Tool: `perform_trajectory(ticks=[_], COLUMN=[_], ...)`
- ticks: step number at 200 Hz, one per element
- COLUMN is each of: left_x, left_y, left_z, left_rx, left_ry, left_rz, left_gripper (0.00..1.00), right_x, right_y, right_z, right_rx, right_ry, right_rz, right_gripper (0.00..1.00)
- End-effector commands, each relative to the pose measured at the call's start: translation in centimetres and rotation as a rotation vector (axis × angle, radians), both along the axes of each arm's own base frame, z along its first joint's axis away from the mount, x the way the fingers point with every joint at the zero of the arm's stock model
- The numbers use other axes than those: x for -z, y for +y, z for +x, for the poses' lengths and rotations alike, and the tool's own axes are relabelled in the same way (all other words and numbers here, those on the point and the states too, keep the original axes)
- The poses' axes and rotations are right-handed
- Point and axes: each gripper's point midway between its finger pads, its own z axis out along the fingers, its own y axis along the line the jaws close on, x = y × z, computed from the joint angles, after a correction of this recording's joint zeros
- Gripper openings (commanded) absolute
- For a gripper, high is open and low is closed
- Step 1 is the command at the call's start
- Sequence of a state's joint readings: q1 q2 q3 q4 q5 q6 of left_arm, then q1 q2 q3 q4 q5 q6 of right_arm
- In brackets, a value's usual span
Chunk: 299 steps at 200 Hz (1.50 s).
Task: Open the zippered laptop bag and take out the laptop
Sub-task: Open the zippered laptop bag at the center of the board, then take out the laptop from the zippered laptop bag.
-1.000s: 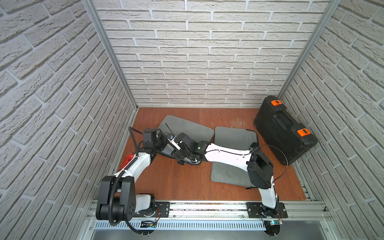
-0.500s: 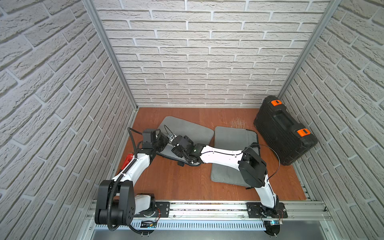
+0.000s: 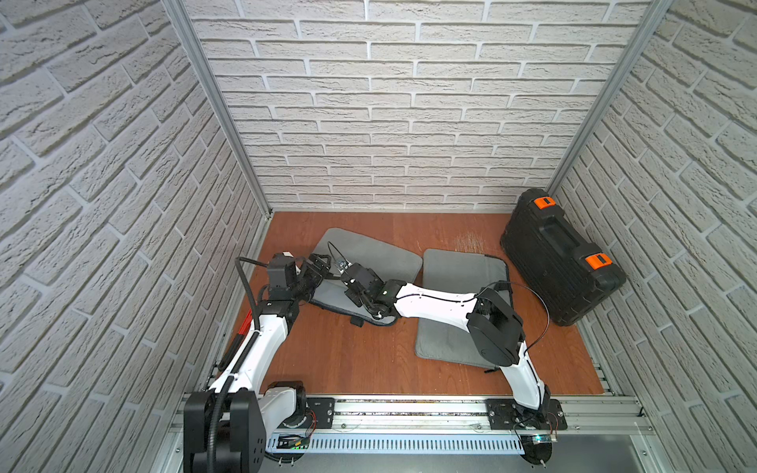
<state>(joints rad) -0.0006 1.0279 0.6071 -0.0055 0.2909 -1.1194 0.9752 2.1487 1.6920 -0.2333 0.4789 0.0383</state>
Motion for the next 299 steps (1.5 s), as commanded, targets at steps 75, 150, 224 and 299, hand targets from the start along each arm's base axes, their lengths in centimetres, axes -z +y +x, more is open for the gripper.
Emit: perform_trajectory(ticks=[75,150,224,299], left_x=[1.8,4.5,5.7,8.5], left_y=[2.4,-1.1,-4.1,-5.3], left_z=[-4.0,-3.5,-0.4,2.1], left_rx=[-0.122,-0.072,-0.020,-0.013], left_ry=[-0.066,-0.068,-0.101,-0.078], left_rz=[0.015,-0.060,-0.058,-0.049], left_gripper=[0.98,0.78,0.67,0.63], right_x=[-9.7,-12.1,-13.9,-14.7], right_y=[0.1,0.5,1.5,2.0], right_z=[0.7,0.7,-0.5,-1.1], right_rx=[0.052,0.084,0.036,-0.001], right_ry=[0.014,0.077,0.146,0.182], right_rz=[0.265,0.357,0.470,0.526], right_gripper=[0.06,0.06,0.06,0.06])
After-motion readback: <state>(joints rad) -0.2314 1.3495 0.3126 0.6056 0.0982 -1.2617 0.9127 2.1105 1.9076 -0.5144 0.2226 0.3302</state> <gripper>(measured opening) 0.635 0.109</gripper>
